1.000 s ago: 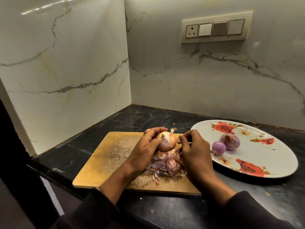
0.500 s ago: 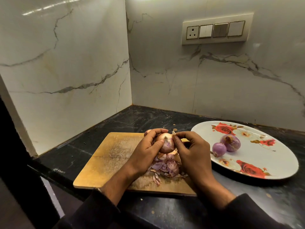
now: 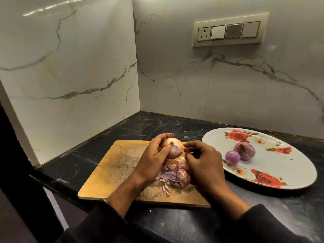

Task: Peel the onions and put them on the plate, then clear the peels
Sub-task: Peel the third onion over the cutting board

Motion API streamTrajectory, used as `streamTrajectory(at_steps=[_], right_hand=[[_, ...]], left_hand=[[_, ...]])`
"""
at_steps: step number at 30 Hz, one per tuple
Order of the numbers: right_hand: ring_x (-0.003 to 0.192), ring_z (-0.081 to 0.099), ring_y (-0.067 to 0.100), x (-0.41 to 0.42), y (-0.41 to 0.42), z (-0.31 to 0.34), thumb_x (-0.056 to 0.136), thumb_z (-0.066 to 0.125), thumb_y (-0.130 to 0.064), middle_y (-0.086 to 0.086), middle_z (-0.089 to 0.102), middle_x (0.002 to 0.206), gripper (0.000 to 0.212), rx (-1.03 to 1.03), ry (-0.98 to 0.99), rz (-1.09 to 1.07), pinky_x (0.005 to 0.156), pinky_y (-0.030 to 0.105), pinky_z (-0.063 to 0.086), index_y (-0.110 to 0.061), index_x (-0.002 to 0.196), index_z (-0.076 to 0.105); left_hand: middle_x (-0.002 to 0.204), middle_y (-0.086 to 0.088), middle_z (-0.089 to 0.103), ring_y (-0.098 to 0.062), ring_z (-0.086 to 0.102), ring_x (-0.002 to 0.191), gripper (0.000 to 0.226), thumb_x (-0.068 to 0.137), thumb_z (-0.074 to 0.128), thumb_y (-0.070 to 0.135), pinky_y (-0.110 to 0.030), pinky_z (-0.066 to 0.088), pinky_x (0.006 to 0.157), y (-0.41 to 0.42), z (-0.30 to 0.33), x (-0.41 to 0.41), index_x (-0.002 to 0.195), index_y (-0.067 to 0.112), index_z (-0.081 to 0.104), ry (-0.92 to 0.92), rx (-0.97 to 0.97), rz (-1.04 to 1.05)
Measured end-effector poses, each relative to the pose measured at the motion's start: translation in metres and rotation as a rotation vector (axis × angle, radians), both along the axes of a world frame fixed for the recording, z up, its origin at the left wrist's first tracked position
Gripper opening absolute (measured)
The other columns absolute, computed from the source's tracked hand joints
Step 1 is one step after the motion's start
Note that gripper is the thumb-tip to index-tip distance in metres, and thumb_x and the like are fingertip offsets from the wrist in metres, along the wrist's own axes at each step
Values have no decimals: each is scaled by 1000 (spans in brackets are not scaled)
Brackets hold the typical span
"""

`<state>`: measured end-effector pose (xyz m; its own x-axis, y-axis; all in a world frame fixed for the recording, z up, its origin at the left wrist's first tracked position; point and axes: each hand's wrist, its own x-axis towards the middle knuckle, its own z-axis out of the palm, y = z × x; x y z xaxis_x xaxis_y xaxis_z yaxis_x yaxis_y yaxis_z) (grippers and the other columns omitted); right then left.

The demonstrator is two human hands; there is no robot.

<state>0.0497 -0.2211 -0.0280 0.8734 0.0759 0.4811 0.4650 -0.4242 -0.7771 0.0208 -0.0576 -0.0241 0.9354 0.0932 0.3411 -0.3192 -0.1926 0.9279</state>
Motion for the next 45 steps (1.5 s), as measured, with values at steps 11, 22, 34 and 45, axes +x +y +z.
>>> streamTrajectory(at_steps=[11,22,34,45], right_hand=[[83,72,-2,2,-2,4,87,78,-19,-13,78,91,16,108,-58,119,75,27,61,-24,103,81],[72,71,1,9,-13,8,87,78,-20,-14,76,81,9,-20,-46,176,67,23,60,-21,95,82],[76,72,1,6,-13,9,86,79,-22,-13,76,83,10,-44,-35,227,71,28,61,-23,95,81],[75,68,-4,-5,-7,9,86,78,-15,-11,75,77,8,-101,-219,146,64,8,51,-19,93,81]], left_hand=[[128,-2,57,-18,65,112,31,102,54,16,-37,58,93,0,0,0,131,23,60,7,68,-34],[128,2,57,-13,64,112,34,102,54,19,-33,58,92,2,0,-1,135,23,59,24,117,-55],[130,5,57,-3,63,111,36,103,51,23,-27,57,92,2,1,-2,138,26,57,24,142,-39],[128,11,56,-11,62,116,36,103,53,22,-36,55,99,3,0,-2,138,26,57,37,164,-61]])
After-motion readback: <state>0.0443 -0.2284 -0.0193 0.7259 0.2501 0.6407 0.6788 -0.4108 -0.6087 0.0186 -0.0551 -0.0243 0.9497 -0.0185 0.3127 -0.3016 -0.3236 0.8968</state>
